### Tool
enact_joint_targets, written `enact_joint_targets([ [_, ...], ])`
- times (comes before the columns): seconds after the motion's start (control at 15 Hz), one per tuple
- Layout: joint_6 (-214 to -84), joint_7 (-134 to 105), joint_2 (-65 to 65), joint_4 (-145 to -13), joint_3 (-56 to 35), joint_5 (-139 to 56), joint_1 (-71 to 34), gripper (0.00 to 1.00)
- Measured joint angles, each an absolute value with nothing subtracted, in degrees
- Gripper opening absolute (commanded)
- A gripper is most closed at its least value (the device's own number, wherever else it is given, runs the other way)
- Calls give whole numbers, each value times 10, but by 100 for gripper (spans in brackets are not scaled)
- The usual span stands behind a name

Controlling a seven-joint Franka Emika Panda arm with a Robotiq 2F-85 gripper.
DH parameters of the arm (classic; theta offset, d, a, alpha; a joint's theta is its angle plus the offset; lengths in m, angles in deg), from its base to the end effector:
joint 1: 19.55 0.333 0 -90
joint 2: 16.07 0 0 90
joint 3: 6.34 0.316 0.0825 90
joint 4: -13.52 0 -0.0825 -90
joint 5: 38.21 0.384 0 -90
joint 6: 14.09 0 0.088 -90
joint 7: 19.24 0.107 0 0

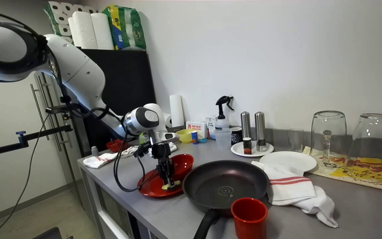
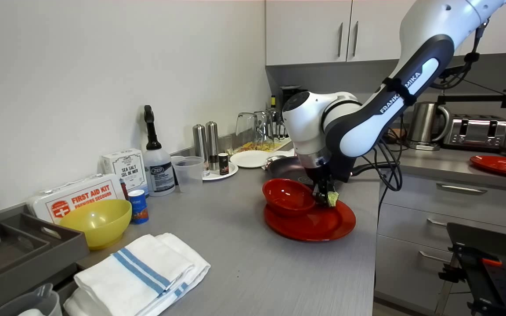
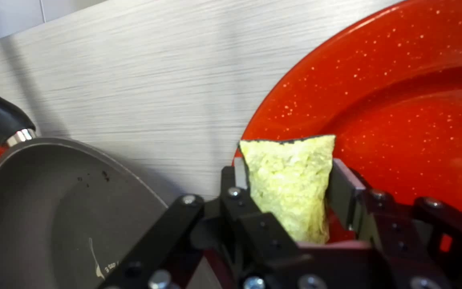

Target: Clean the plate and the bowl with the sponge

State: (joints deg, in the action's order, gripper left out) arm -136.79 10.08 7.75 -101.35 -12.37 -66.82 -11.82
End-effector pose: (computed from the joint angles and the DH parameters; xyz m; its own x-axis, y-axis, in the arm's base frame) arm 0.5783 -0.0023 0.2332 0.9787 -0.1717 -0.1126 -0.1000 -0.8775 0.4690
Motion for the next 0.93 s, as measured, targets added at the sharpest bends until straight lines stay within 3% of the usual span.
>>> enact_joint_targets([
  [0.93,-1365,101,74,-1023,-127,-648,-127,25],
])
